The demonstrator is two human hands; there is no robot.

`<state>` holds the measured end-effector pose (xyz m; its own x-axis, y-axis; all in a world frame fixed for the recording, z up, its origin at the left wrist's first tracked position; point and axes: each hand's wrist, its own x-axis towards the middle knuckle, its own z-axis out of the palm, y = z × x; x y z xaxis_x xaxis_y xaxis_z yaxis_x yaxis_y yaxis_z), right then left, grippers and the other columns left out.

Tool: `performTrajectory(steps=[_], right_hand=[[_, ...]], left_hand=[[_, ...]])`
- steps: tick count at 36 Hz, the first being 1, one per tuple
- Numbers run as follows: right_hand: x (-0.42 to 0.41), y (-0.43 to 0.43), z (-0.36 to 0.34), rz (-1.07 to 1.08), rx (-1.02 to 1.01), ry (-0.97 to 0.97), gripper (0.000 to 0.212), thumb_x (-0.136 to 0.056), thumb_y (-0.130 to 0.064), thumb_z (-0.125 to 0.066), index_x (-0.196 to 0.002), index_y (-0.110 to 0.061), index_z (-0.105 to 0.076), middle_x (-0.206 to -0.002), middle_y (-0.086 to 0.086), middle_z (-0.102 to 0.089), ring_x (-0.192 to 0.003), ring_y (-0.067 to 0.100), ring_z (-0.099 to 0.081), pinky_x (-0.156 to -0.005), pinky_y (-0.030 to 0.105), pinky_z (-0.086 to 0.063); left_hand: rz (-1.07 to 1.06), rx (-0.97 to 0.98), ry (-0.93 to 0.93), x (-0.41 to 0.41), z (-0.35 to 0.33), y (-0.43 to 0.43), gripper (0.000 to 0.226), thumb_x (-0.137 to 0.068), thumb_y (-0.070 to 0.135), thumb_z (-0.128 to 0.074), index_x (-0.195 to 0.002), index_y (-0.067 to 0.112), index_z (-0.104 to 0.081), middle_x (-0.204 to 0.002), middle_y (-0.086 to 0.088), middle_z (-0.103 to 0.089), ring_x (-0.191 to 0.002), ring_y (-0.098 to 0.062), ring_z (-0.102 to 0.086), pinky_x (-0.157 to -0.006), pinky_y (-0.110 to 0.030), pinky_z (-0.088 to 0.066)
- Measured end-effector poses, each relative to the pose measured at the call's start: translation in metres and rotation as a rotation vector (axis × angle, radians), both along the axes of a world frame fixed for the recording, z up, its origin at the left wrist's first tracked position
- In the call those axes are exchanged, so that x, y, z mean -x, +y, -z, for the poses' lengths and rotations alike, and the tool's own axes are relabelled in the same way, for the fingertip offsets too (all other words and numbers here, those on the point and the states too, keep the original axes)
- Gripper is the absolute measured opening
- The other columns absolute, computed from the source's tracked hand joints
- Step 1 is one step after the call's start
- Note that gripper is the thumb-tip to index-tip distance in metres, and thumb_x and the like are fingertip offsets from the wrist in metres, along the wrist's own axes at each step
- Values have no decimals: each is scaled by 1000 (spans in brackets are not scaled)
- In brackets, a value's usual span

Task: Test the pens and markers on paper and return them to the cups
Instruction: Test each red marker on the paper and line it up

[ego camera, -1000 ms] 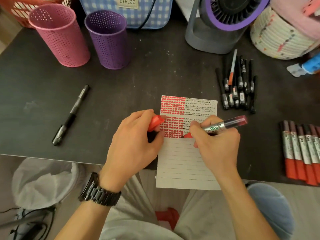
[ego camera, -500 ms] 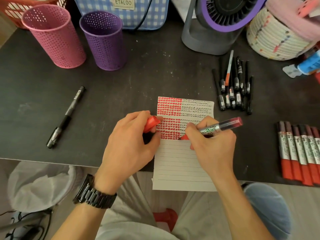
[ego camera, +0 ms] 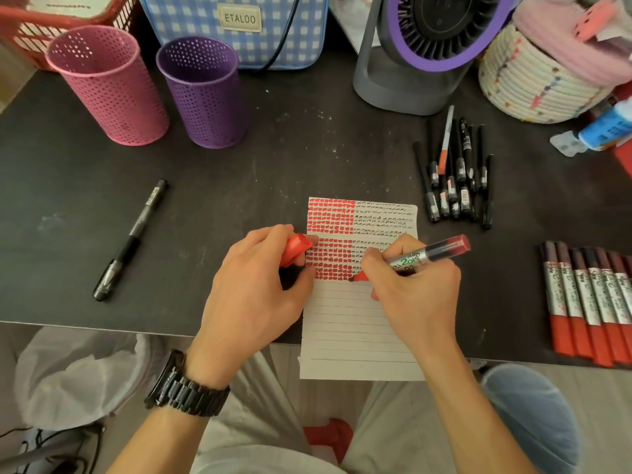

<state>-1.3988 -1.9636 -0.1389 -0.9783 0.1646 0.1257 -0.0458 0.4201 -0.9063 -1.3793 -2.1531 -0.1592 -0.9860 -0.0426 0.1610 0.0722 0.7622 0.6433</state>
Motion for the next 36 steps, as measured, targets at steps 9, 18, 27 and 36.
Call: performTrajectory(steps=[9, 18, 27, 36], right_hand=[[6, 15, -13, 37, 489, -108, 34, -86, -24, -74, -56, -25, -57, -46, -5, -51, -40, 6, -43, -38, 18, -33], [-13, 33, -38, 2, 724, -150, 32, -79, -49, -75, -80, -17, -71, -64, 4, -59, -51, 11, -49, -44, 19, -39], [-58, 47, -42, -149, 958, -403, 49, -84, -41, -53, -113, -10, -78, -113, 25, -72, -58, 21, -62, -49, 26, -51], [-80, 48, -43, 103, 992, -357, 33, -78, -42, -63, -76, -12, -77, -81, 27, -73, -41, 19, -55, -36, 25, -43]], left_hand=[[-11, -4, -14, -1, 2, 1, 19, -83, 50, -60, -96, 38, -52, -113, 32, -45, -100, 8, -35, -80, -22, -34], [24, -11, -61, -5, -5, -1, 12, -90, 47, -59, -93, 39, -51, -129, 27, -54, -115, -4, -51, -85, -21, -37], [97, -397, -5, -17, -33, -3, 46, -91, 62, -40, -80, 20, -57, -77, 8, -59, -75, -15, -55, -70, -34, -44], [266, -666, -189, -34, -50, 23, 43, -93, 60, -49, -115, 30, -70, -82, 19, -58, -74, -5, -49, -69, -17, -42]])
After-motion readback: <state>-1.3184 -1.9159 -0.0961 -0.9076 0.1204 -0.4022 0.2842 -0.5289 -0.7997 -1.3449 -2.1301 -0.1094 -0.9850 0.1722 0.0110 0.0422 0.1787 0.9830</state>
